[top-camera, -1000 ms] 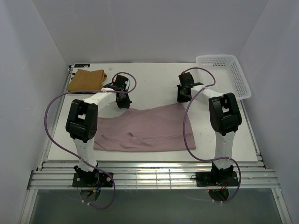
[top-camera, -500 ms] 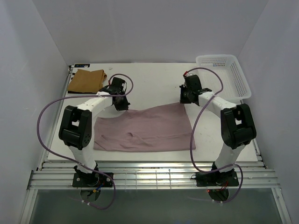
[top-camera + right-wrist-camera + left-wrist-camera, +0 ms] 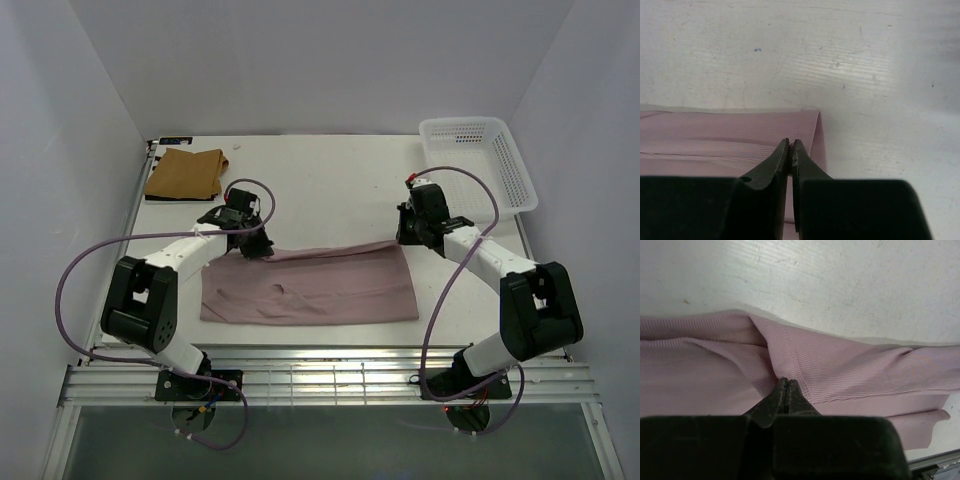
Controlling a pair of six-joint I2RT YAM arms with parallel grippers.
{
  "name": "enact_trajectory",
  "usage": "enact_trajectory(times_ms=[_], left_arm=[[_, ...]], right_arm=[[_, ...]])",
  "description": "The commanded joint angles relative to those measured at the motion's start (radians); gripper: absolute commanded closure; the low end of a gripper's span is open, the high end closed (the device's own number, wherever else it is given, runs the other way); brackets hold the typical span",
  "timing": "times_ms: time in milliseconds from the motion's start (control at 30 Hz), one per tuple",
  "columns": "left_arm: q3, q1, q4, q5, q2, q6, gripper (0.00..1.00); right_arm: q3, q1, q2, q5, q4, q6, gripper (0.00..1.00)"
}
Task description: Fold and stack the tank tops
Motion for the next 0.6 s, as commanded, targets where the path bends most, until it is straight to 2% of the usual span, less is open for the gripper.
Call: enact_trajectory(times_ms=[0, 300, 567], left_arm=[[-0.054, -0.004, 0.042, 0.051, -0.101, -0.017, 1.0], [-0.197, -0.015, 0.077, 0.107, -0.205, -0.045, 1.0], [-0.295, -0.026, 0.079, 0.137, -0.242, -0.072, 1.0]], right_arm=[[-0.059, 0.004, -0.099, 0.02, 0.005, 0.012, 0.92], [-0.19, 0.004, -0.23, -0.055, -0.021, 0.025, 0.92], [-0.301, 0.006, -0.258, -0.077, -0.011, 0.034, 0.92]])
